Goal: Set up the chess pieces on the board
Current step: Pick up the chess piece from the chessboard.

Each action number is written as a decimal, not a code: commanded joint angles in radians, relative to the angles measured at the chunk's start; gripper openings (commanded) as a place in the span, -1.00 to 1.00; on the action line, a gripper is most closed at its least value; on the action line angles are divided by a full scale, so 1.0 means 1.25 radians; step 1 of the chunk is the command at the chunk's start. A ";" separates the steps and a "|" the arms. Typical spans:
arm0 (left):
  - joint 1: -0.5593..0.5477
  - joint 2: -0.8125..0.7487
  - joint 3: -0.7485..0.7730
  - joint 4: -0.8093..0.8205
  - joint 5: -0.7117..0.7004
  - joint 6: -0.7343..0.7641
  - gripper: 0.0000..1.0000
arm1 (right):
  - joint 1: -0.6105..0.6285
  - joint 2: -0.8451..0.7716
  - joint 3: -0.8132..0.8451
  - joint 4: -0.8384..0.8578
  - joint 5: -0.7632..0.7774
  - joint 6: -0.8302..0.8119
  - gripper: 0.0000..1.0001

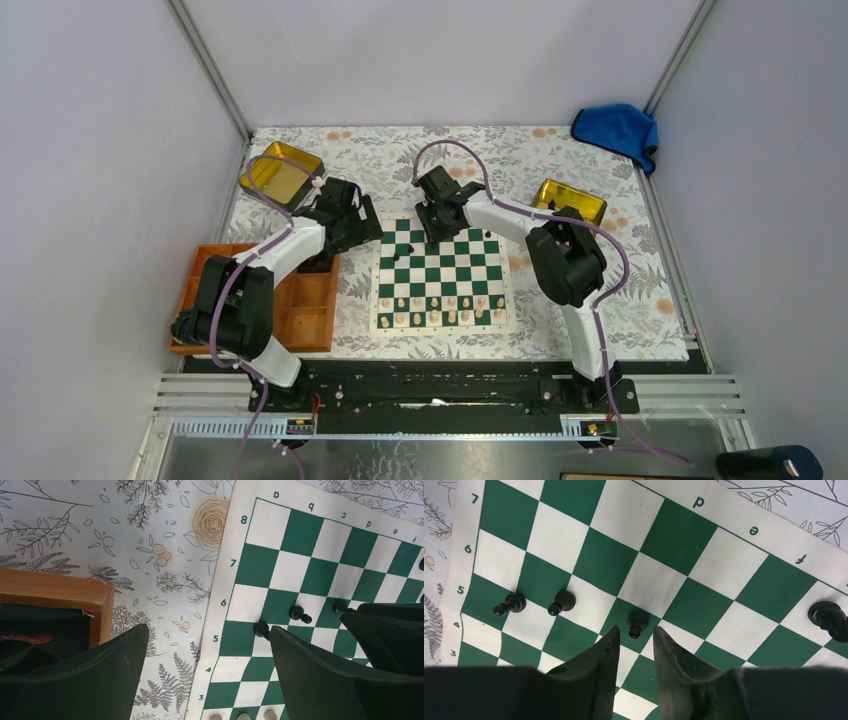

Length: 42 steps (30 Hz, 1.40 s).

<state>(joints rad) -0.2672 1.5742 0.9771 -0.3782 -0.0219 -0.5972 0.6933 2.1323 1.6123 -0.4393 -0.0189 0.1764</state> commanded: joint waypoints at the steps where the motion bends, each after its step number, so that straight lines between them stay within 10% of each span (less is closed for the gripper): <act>1: 0.004 -0.021 0.000 0.024 0.008 -0.008 0.97 | 0.007 0.007 0.013 0.001 -0.010 -0.007 -0.28; 42: 0.004 -0.004 -0.003 0.030 0.009 -0.005 0.97 | -0.002 -0.037 0.029 -0.068 0.152 -0.050 -0.84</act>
<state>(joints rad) -0.2672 1.5745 0.9771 -0.3782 -0.0212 -0.5972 0.6949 2.1559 1.6257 -0.4839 0.0929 0.1345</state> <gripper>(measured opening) 0.986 0.163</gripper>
